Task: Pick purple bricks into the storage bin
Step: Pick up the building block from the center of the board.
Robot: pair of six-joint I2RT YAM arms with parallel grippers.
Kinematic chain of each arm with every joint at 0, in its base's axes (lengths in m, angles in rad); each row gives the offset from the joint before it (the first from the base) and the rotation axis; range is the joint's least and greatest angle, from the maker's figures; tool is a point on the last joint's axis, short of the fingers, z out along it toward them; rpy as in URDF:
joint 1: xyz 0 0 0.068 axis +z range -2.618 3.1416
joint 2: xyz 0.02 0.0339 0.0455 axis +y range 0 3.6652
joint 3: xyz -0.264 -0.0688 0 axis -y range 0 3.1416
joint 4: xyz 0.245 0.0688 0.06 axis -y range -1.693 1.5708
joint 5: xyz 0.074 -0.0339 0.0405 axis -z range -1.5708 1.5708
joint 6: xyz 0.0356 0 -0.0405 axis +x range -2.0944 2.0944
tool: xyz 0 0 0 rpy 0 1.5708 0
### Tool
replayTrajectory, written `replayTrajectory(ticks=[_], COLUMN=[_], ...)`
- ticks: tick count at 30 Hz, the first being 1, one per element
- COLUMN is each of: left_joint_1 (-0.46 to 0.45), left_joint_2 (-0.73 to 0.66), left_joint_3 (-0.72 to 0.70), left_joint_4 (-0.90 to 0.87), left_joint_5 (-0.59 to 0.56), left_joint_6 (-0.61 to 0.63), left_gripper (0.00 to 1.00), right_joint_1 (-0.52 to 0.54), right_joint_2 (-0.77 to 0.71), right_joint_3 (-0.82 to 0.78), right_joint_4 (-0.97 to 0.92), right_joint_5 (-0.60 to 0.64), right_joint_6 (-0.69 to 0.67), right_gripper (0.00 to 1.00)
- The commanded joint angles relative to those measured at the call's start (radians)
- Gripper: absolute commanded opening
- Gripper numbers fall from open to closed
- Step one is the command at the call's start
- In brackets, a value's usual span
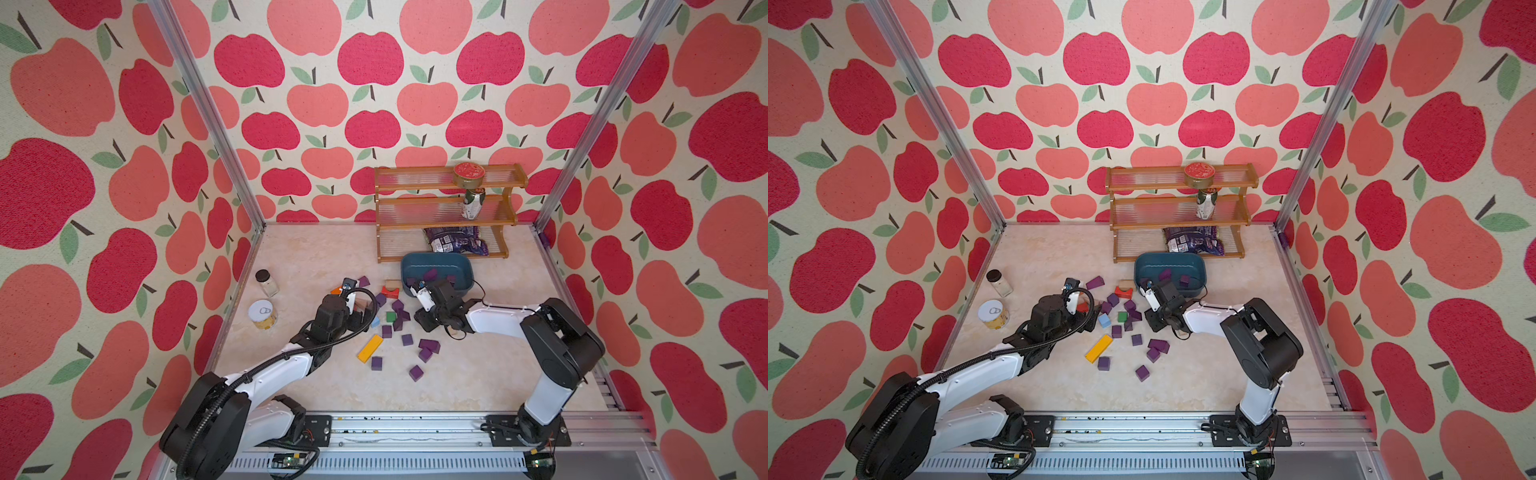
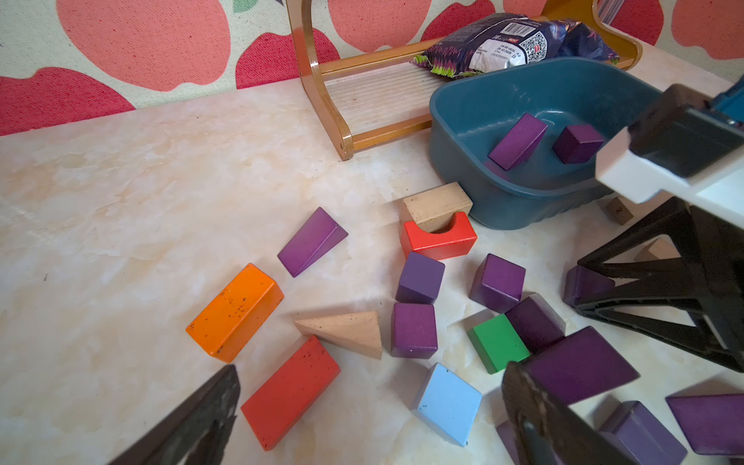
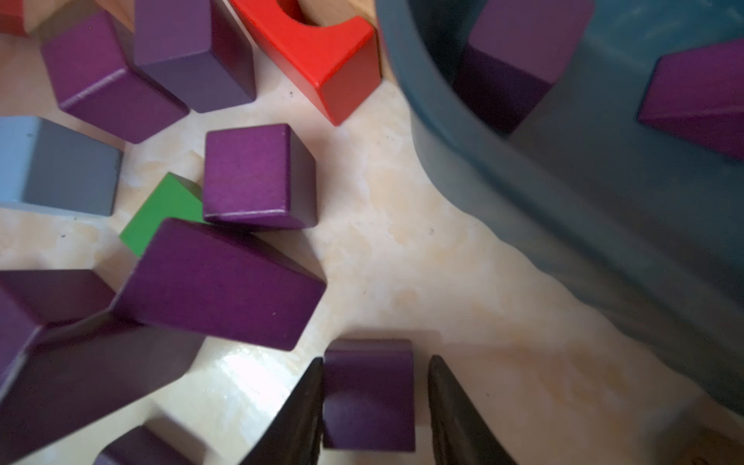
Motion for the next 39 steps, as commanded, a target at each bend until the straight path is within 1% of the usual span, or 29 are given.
replayTrajectory(ticks=[1,5,11,14,22,39], left_joint_1=[-0.006,-0.005,-0.006,-0.005,-0.006,-0.006], left_joint_2=[0.007,0.008,0.006,0.004,0.007,-0.003], left_joint_3=[0.033,0.033,0.035,0.034,0.036,0.044], left_joint_4=[-0.007,-0.007,-0.013,-0.015,-0.015,-0.033], left_joint_5=[-0.004,-0.005,-0.008,-0.008,-0.012,-0.011], left_joint_6=[0.0,0.001,0.001,0.001,-0.002,-0.007], left_gripper=[0.99,0.99,0.99,0.99,0.99,0.99], right_joint_1=[0.021,0.051,0.057,0.057,0.057,0.054], right_joint_2=[0.032,0.055,0.05,0.042,0.04,-0.034], right_joint_3=[0.019,0.051,0.037,0.036,0.044,0.045], right_joint_4=[-0.065,-0.111,-0.079,-0.081,-0.095,-0.129], right_joint_5=[0.046,0.148,0.129,0.13,0.151,0.185], right_joint_6=[-0.027,-0.046,-0.028,-0.022,-0.005,0.041], right_gripper=[0.43,0.37,0.34,0.31,0.31,0.29])
